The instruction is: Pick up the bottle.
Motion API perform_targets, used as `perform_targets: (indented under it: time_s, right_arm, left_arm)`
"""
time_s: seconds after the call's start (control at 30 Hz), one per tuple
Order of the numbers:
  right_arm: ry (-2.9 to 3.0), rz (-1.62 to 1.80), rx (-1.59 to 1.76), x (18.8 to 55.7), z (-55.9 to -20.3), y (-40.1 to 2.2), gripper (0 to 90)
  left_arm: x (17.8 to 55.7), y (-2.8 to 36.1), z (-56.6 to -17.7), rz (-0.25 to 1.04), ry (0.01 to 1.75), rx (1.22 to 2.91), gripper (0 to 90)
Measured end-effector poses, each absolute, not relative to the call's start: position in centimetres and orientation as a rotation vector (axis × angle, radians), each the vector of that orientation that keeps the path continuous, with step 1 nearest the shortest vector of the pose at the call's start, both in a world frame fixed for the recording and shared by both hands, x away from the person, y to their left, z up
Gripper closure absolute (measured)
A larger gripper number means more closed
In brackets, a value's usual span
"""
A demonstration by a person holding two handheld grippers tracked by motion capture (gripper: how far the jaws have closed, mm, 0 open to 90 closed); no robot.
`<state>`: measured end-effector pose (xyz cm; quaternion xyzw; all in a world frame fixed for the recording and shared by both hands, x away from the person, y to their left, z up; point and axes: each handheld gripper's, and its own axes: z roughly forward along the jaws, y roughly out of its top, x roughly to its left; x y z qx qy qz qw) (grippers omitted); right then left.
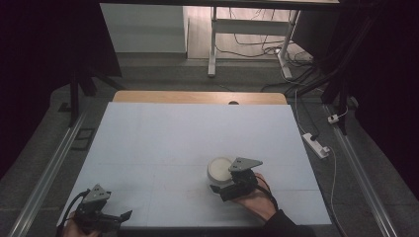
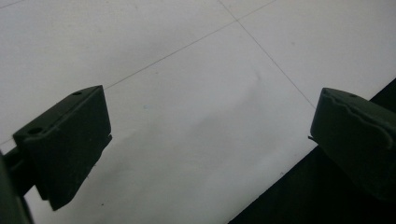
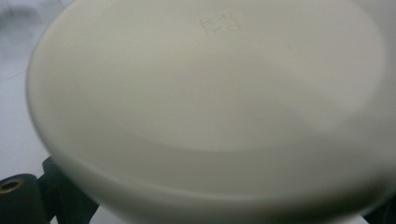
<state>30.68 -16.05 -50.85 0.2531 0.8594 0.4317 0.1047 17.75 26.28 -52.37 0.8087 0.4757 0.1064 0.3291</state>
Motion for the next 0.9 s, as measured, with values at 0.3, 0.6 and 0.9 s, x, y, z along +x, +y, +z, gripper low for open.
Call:
perform_targets:
  time_s: [0.3, 0.6, 0.9]
  right_arm:
    - [2.537, 1.26, 0.701, 30.62, -50.72, -16.16, 6.1]
    - [2.544, 1.247, 0.692, 30.65, -50.52, -16.11, 6.3]
    - [2.55, 1.264, 0.677, 30.63, -49.89, -15.51, 6.4]
  left_arm:
    - [17.67, 26.24, -52.34, 0.291, 1.235, 2.124, 0.0]
    - [17.59, 26.31, -52.29, 0.299, 1.239, 2.114, 0.0]
    - [17.6, 26.44, -52.29, 0.284, 1.239, 2.1, 0.0]
